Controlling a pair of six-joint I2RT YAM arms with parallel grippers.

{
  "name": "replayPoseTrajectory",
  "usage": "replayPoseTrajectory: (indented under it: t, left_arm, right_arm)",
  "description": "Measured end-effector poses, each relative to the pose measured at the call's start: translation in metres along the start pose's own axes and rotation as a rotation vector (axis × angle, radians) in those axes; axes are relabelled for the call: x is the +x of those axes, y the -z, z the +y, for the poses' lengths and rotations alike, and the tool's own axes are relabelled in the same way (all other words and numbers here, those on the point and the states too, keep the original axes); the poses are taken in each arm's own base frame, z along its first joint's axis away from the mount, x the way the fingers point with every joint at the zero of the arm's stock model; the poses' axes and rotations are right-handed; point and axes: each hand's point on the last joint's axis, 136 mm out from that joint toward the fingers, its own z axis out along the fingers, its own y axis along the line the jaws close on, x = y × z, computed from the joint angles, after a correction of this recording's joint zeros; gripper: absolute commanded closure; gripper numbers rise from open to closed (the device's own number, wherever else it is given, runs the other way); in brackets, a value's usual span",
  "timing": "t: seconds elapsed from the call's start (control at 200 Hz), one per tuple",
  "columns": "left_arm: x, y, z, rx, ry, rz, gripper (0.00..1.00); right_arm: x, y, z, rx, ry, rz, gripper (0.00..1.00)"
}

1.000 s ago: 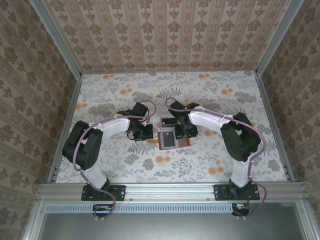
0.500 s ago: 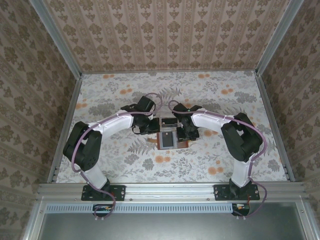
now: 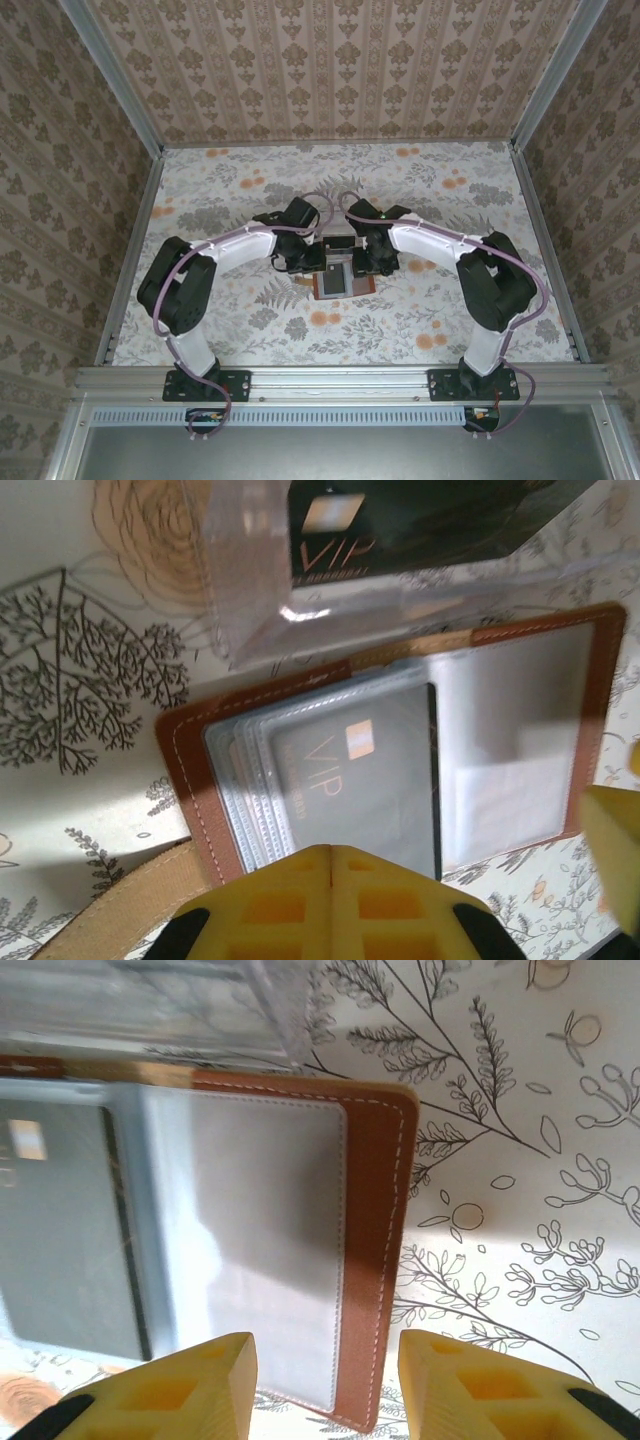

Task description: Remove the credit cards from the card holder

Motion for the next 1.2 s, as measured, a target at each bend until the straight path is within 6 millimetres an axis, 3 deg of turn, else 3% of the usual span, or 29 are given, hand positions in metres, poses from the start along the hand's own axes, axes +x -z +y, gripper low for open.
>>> replayPoseTrajectory:
  t: [0.24,0.46,0.715,1.2]
  left_arm:
    - [0.011,-0.015,0.009,-0.02,0.02,0.038,0.93]
    - [0.012,-0.015,0.01,-0.024,0.02,0.039,0.95]
    - [0.012,-0.016,0.012,-0.033,0.022,0.04,0.96]
    - [0.012,-0.016,0.013,-0.039,0.024,0.04,0.97]
  right_arm:
    - [-0.011,0.015,0.033,-0.192,-0.024,-0.023,0.63]
    - [-0.022,0.013,0.062,-0.383,-0.074,-0.022,0.72]
    - [-0.019,-0.014,0.064,-0.408,-0.103,0.031,0.7]
    - [-0.018,-0.031,0.063,-0.402,-0.109,0.058,0.69]
